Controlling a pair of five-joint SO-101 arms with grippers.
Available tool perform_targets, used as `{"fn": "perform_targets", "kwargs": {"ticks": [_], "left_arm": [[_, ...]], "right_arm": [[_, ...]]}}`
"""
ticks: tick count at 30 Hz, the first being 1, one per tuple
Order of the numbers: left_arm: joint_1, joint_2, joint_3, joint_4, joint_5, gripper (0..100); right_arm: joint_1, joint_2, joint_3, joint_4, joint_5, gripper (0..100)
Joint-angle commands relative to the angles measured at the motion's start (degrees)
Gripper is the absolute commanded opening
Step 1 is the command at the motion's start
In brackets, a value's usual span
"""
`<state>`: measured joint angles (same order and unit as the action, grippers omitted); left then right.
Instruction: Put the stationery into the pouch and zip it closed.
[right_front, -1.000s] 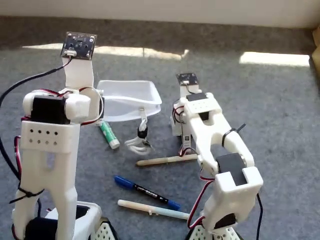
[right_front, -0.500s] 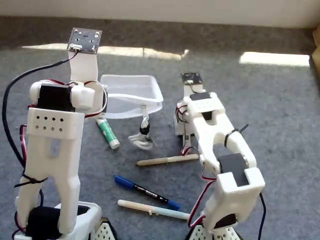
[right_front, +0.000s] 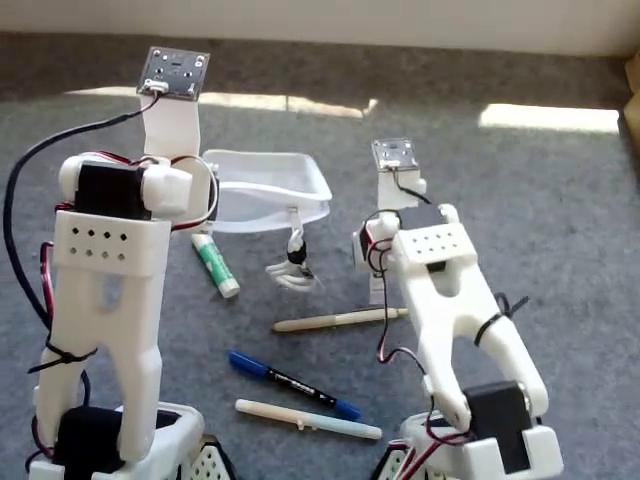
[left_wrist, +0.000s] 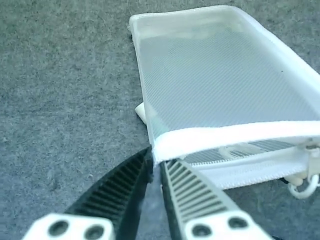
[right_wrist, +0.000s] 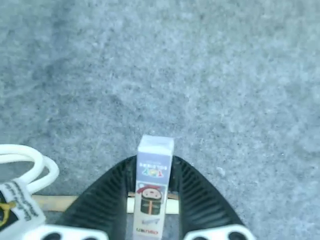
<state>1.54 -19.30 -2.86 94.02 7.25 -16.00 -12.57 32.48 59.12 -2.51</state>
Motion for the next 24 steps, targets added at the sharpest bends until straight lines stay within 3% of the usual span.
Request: {"fn": "perform_targets", "kwargs": {"ticks": [1,10,15,24], "left_arm": [[1.0,0.0,-5.5,1.4,-0.2,1],[3.2,0.9,-8.0,1.7,-0.2,1],[3.2,6.8,-15.1,4.8,-0.2,1],[3.1,11.0,-18.1,5.5,1.3,1]], "right_arm": [[0.0,-6.6,0.7,-0.9,-0.3,0.5],[0.0,-19.4,5.5,-0.9,-0.5,0.5],[0.0,-25.0,5.8,-0.6,-7.2,0.5],[0.0,-30.9,5.8,-0.5,-7.6,0.5]]}}
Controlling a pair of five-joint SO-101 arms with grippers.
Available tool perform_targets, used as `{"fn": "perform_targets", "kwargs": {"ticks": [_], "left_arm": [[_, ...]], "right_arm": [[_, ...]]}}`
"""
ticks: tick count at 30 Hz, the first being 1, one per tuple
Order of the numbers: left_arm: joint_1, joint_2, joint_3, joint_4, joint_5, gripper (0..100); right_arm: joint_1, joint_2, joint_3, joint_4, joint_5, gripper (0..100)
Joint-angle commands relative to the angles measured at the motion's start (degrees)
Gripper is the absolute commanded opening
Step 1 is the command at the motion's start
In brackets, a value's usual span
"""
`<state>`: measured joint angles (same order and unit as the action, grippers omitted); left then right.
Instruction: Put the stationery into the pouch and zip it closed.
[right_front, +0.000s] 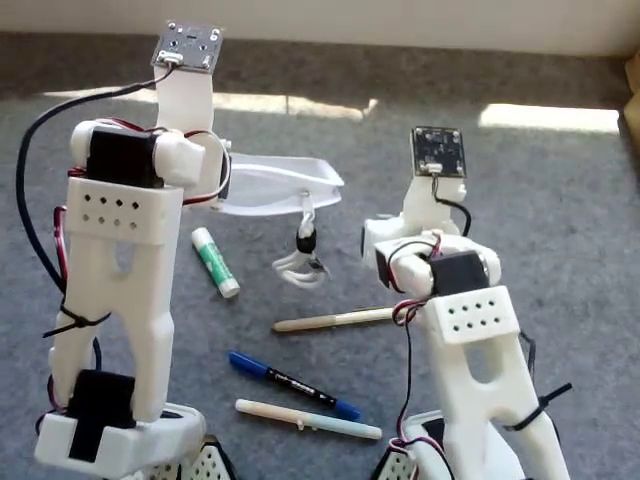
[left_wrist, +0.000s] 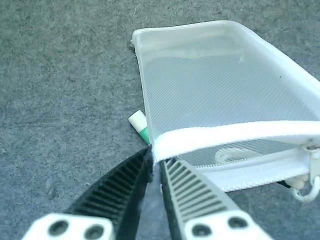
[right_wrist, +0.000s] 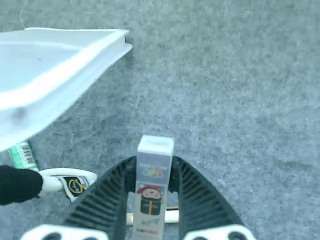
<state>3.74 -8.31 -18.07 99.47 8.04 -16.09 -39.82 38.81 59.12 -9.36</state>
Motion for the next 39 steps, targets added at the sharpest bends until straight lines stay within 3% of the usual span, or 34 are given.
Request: {"fn": "perform_targets", "kwargs": {"ticks": [1,18,25,39], "left_arm": [[0.9,0.0,-2.9,-0.1,0.5,1],[0.3,0.2,-6.4,-0.6,0.6,1],[0.3,0.3,-12.8,1.0,0.6,1],[-3.4,0.1,-10.0,1.1,2.6,1]], "right_arm": [[0.1,-4.5,-0.7,-0.5,-0.7,0.5],[-11.3,-24.6,-1.1,-1.5,-0.3,0.6],[-14.5,-26.6,-0.7,-15.0,-0.2,0.6],[-21.0,-26.2,4.7,-45.3,1.1,0.6]]}}
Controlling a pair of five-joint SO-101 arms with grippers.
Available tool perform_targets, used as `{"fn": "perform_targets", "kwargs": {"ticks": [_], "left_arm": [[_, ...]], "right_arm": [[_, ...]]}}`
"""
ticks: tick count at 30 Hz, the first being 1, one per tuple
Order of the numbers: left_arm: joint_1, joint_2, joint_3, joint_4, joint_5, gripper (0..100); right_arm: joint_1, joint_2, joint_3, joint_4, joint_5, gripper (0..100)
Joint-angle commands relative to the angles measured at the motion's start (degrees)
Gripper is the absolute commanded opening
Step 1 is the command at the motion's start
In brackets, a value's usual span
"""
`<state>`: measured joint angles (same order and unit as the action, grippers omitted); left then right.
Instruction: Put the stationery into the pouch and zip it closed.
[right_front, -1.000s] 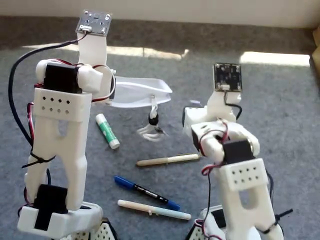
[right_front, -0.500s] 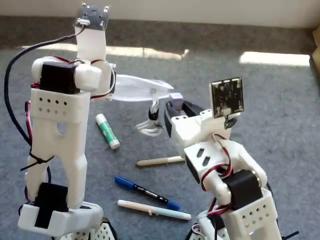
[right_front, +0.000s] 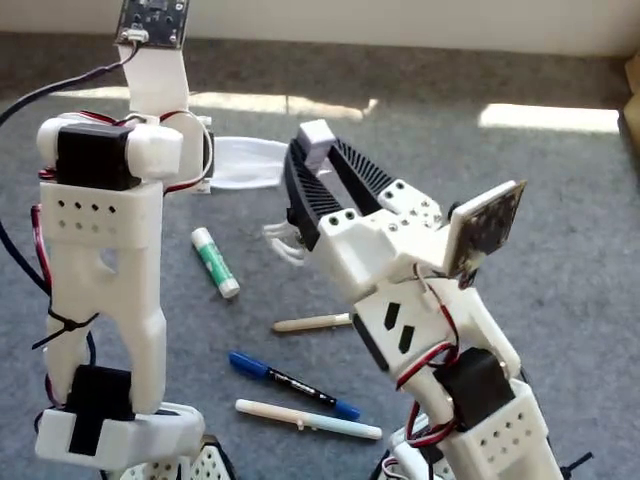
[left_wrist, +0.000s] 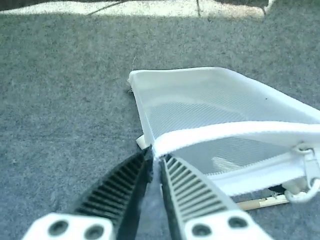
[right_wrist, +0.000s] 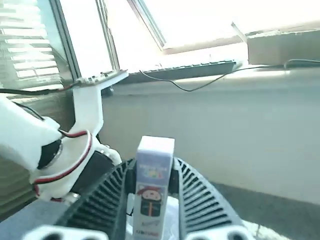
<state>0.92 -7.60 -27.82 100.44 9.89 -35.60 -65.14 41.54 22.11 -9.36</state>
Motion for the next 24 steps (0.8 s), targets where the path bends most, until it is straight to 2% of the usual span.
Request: {"fn": "perform_targets", "kwargs": {"ticks": [1,5,8,17,24], "left_arm": [[-0.6,-0.6,0.0,0.1,0.5,1],[-0.6,-0.5,0.2,0.0,0.4,1],[-0.5,-0.5,0.1,-0.2,0.4,1],[-0.4,-0.5,0.3,-0.4,0.4,1],[-0.6,-0.5,0.3,-0.4,0.4,1]], "right_arm": [[-1.9,-0.8,3.9,-11.3,3.2,0.6],[-5.6,-0.8,13.7,-25.0,11.3,0.6],[-7.4,-0.8,18.9,-32.2,13.9,0.6],[-7.2,0.6,22.4,-36.5,14.2,0.5],[-2.6,15.5,18.2,-45.2,13.8,0.5]]}}
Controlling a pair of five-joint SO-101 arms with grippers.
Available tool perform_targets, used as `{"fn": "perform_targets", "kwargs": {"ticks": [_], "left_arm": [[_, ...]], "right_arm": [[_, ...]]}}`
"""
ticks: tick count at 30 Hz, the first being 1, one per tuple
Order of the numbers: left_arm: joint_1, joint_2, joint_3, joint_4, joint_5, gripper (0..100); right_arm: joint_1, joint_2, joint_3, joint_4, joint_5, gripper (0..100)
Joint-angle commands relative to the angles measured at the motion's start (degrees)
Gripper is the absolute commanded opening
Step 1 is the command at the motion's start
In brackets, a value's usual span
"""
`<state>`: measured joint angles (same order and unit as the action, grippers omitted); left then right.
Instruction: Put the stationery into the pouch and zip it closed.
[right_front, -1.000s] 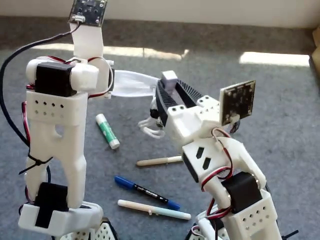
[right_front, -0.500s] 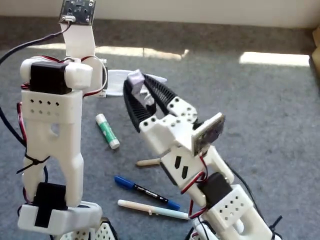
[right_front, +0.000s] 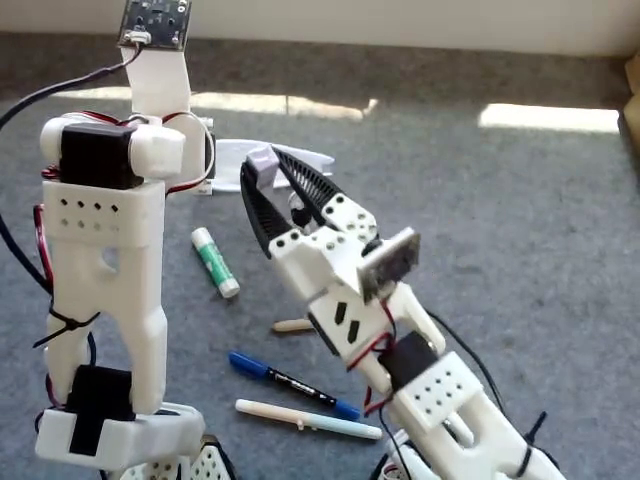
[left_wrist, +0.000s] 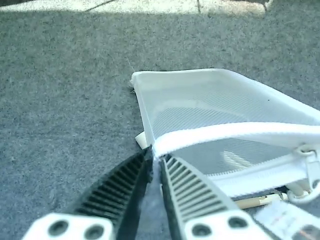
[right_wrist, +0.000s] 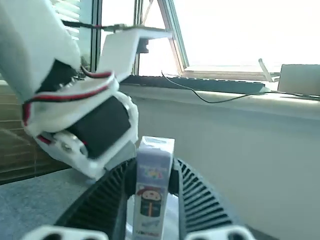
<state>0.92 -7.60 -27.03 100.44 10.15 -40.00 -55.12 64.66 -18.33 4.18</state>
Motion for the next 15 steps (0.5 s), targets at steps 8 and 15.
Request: {"fn": "perform_targets", "kwargs": {"ticks": [8,15], "left_arm": [[-0.6,-0.4,-0.5,-0.4,0.2,1],[-0.6,-0.4,-0.4,-0.3,0.2,1]], "right_arm": [[3.7,11.9,-5.3,-10.1,0.3,0.5],[3.6,13.0,-6.5,-10.1,0.3,0.5]]}}
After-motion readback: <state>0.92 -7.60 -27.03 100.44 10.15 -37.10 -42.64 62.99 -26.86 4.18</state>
